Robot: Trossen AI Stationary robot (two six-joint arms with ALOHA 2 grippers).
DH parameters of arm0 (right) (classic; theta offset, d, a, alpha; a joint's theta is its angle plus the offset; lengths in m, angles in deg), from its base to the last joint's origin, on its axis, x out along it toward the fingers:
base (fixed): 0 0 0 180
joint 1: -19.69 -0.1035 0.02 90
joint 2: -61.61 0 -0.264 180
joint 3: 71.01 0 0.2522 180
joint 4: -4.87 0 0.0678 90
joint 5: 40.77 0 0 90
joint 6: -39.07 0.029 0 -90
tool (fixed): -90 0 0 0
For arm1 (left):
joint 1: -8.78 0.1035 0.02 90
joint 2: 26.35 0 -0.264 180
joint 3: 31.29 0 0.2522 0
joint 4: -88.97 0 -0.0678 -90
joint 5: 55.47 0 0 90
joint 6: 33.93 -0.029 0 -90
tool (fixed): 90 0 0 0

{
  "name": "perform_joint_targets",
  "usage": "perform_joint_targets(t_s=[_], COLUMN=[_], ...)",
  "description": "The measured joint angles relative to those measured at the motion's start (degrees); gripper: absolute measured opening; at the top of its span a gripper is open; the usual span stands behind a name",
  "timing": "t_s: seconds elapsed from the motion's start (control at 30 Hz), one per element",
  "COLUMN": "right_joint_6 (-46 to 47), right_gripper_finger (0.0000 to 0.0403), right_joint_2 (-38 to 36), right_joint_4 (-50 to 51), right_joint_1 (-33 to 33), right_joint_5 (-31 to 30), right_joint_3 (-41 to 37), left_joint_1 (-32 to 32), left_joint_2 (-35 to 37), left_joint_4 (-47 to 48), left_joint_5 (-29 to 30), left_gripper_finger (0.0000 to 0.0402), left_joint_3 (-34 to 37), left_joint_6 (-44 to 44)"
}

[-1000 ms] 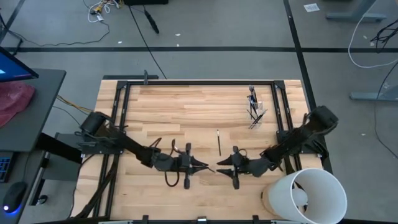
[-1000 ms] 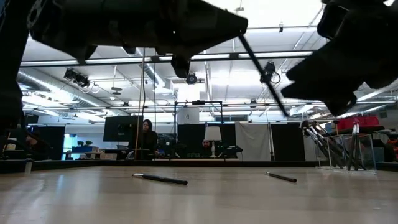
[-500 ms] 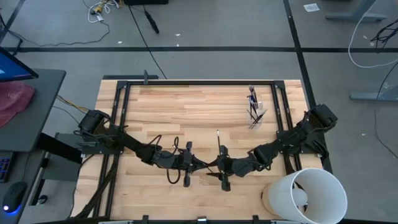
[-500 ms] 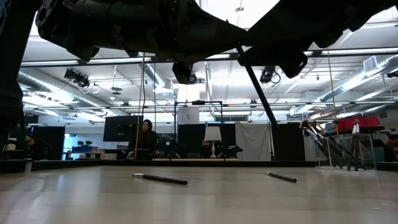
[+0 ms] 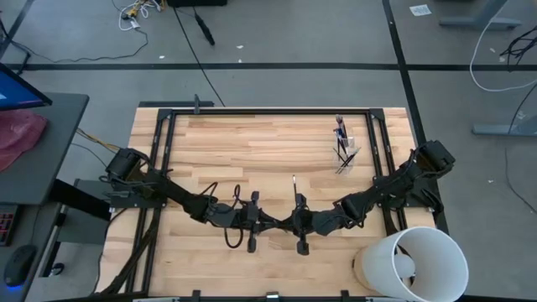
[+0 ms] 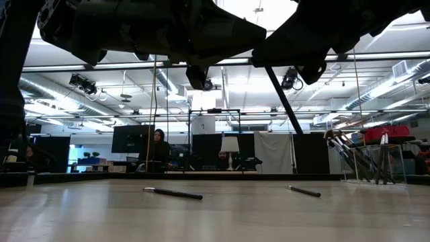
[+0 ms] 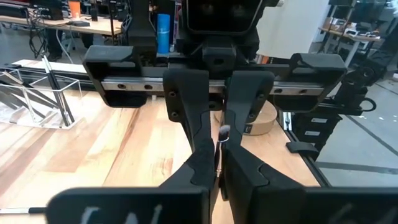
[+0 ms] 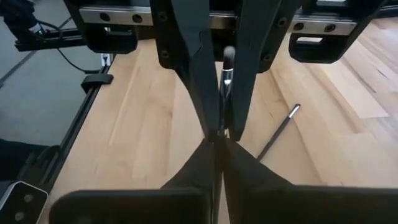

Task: Put items in baskets/containers
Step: Put the eyeshadow brush into the transparent organizer

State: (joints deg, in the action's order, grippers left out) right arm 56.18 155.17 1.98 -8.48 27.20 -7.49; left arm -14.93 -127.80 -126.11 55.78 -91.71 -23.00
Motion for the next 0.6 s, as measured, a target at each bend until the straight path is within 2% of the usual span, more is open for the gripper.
perform_joint_targets(t_s=[0.17,0.3,0.43,0.6], right_joint_6=[0.91,4.48,11.8,20.25], right_gripper_finger=[0.001,0.0006,0.0006,0.0006], right_joint_2=[0.0,0.02,-0.65,-5.51], right_joint_4=[-0.32,-0.43,-1.5,-3.6], right_joint_1=[-0.35,-2.6,-6.05,-11.05], right_joint_5=[-0.98,-6.69,-12.78,-20.87], right_joint_3=[-0.73,-3.09,-7.15,-14.09], left_joint_1=[0.02,0.02,0.01,-1.37], left_joint_2=[0.0,0.0,0.8,0.3], left_joint_4=[-0.28,0.41,4.8,10.08], left_joint_5=[0.09,0.12,0.04,0.88], left_gripper_finger=[0.0066,0.0122,0.0172,0.0197], left_joint_3=[0.0,0.0,0.01,0.0], left_joint_6=[-0.21,-1.49,-1.06,0.7])
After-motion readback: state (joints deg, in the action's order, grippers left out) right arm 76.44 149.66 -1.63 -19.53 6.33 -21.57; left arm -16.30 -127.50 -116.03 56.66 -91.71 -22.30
